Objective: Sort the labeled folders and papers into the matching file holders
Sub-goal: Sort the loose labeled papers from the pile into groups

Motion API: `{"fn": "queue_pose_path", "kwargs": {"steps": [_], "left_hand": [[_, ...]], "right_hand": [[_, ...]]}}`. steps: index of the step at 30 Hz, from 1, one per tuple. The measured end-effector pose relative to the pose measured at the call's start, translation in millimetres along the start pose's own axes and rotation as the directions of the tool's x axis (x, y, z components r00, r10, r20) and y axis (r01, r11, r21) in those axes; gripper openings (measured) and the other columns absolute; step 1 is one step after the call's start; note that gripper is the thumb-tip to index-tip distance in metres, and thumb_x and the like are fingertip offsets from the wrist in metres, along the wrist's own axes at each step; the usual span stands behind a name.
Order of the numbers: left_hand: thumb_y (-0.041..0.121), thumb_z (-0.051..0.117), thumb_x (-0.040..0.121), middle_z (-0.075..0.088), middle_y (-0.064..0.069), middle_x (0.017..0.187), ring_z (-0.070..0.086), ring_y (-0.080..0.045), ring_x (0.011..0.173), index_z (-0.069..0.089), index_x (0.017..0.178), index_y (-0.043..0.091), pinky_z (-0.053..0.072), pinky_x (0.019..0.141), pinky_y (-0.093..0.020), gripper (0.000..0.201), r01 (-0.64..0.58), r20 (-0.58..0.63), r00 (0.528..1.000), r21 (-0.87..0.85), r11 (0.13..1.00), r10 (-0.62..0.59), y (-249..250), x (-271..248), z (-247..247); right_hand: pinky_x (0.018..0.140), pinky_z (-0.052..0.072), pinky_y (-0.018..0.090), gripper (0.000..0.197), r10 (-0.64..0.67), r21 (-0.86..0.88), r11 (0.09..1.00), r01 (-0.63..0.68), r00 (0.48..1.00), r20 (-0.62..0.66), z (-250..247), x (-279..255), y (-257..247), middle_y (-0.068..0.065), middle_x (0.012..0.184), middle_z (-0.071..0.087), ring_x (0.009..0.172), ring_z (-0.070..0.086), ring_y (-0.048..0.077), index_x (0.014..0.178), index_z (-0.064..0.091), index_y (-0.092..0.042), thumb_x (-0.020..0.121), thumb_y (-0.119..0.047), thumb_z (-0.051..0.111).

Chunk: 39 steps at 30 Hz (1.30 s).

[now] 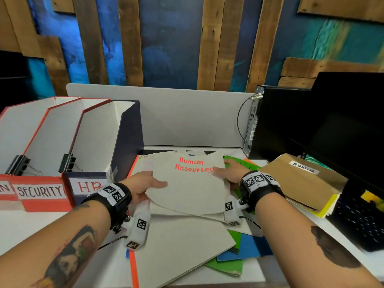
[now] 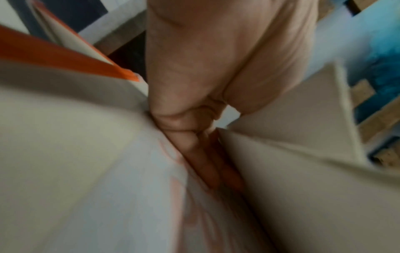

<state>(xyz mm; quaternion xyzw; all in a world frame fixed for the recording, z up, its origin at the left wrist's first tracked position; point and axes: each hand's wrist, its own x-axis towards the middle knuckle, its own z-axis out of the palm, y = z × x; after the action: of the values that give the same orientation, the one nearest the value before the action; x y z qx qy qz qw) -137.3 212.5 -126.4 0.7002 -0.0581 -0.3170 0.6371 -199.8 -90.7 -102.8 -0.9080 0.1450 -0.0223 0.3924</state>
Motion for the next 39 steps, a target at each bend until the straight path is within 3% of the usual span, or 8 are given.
{"fn": "queue_pose_path", "kwargs": {"steps": [4, 8, 13, 17, 20, 25, 33, 39], "left_hand": [[-0.002, 0.07, 0.089, 0.075, -0.013, 0.114, 0.071, -0.038, 0.105, 0.065, 0.123, 0.009, 0.053, 0.097, -0.057, 0.035, -0.113, -0.081, 0.989, 0.097, 0.989, 0.121, 1.2, 6.7, 3.7], [0.024, 0.087, 0.073, 0.074, -0.004, 0.114, 0.071, -0.028, 0.102, 0.063, 0.113, 0.019, 0.055, 0.097, -0.049, 0.047, -0.151, -0.296, 0.922, 0.314, 0.937, 0.248, 3.6, 18.2, 5.0], [0.052, 0.077, 0.073, 0.048, -0.016, 0.137, 0.044, -0.036, 0.131, 0.052, 0.136, 0.013, 0.042, 0.107, -0.04, 0.078, 0.291, -0.573, 0.799, 0.635, 0.715, 0.184, 13.6, 22.4, 9.9], [0.044, 0.066, 0.091, 0.056, -0.012, 0.135, 0.055, -0.031, 0.117, 0.057, 0.136, 0.014, 0.047, 0.105, -0.038, 0.055, 0.246, -0.451, 0.881, 0.699, 0.671, 0.146, 20.7, 31.3, 1.3], [0.035, 0.077, 0.085, 0.066, -0.015, 0.116, 0.057, -0.026, 0.096, 0.064, 0.125, 0.0, 0.05, 0.097, -0.039, 0.054, 0.188, -0.448, 0.886, 0.58, 0.792, 0.117, 22.6, 42.9, -7.5], [0.032, 0.077, 0.087, 0.062, -0.02, 0.134, 0.059, -0.034, 0.124, 0.061, 0.129, -0.002, 0.048, 0.103, -0.038, 0.056, 0.249, -0.465, 0.883, 0.587, 0.77, 0.069, 26.7, 51.8, -8.8], [0.034, 0.076, 0.089, 0.05, -0.015, 0.147, 0.051, -0.03, 0.134, 0.05, 0.141, -0.002, 0.043, 0.109, -0.035, 0.068, 0.304, -0.494, 0.868, 0.612, 0.73, 0.052, 39.3, 50.9, 14.4], [0.036, 0.075, 0.085, 0.065, -0.006, 0.116, 0.062, -0.022, 0.09, 0.066, 0.114, 0.013, 0.045, 0.069, -0.025, 0.038, 0.171, -0.295, 0.954, 0.671, 0.721, 0.047, 41.4, 60.5, 34.2]], "right_hand": [[0.101, 0.052, 0.039, 0.055, -0.001, 0.143, 0.99, -0.007, 0.998, 0.057, 7.2, -2.1, -2.9, -0.002, 0.118, 0.074, 0.108, 0.069, 0.017, 0.119, 0.072, -0.019, 0.068, -0.03, 0.092], [0.073, 0.059, 0.031, 0.044, 0.166, 0.382, 0.907, -0.178, 0.984, 0.065, 14.6, -13.0, 2.5, 0.006, 0.097, 0.078, 0.082, 0.073, 0.024, 0.104, 0.076, -0.006, 0.064, -0.003, 0.091], [0.088, 0.058, 0.057, 0.049, 0.241, 0.488, 0.845, -0.218, 0.97, 0.017, 15.1, -16.0, 20.3, 0.013, 0.092, 0.078, 0.086, 0.075, 0.036, 0.094, 0.077, 0.0, 0.048, 0.002, 0.092], [0.09, 0.058, 0.055, 0.038, 0.277, 0.522, 0.824, -0.22, 0.96, -0.032, 13.4, -22.9, 30.4, 0.015, 0.096, 0.078, 0.089, 0.074, 0.036, 0.1, 0.074, 0.001, 0.066, 0.012, 0.084], [0.096, 0.056, 0.053, 0.039, 0.237, 0.469, 0.866, -0.174, 0.968, -0.078, 15.3, -24.2, 35.2, 0.012, 0.104, 0.077, 0.097, 0.072, 0.033, 0.103, 0.074, -0.004, 0.068, 0.01, 0.084], [0.097, 0.055, 0.05, 0.033, 0.198, 0.425, 0.897, -0.122, 0.97, -0.139, 9.8, -27.1, 35.1, 0.01, 0.108, 0.076, 0.102, 0.07, 0.03, 0.098, 0.072, -0.011, 0.073, 0.008, 0.08], [0.098, 0.054, 0.051, 0.039, 0.175, 0.391, 0.915, -0.101, 0.972, -0.159, -24.6, -26.2, 32.6, 0.009, 0.112, 0.074, 0.104, 0.069, 0.032, 0.114, 0.068, -0.01, 0.078, 0.003, 0.078], [0.098, 0.054, 0.05, 0.034, 0.171, 0.411, 0.908, -0.078, 0.965, -0.197, -30.8, -27.4, 32.0, 0.01, 0.112, 0.074, 0.102, 0.069, 0.032, 0.118, 0.068, -0.008, 0.086, 0.001, 0.072]]}}
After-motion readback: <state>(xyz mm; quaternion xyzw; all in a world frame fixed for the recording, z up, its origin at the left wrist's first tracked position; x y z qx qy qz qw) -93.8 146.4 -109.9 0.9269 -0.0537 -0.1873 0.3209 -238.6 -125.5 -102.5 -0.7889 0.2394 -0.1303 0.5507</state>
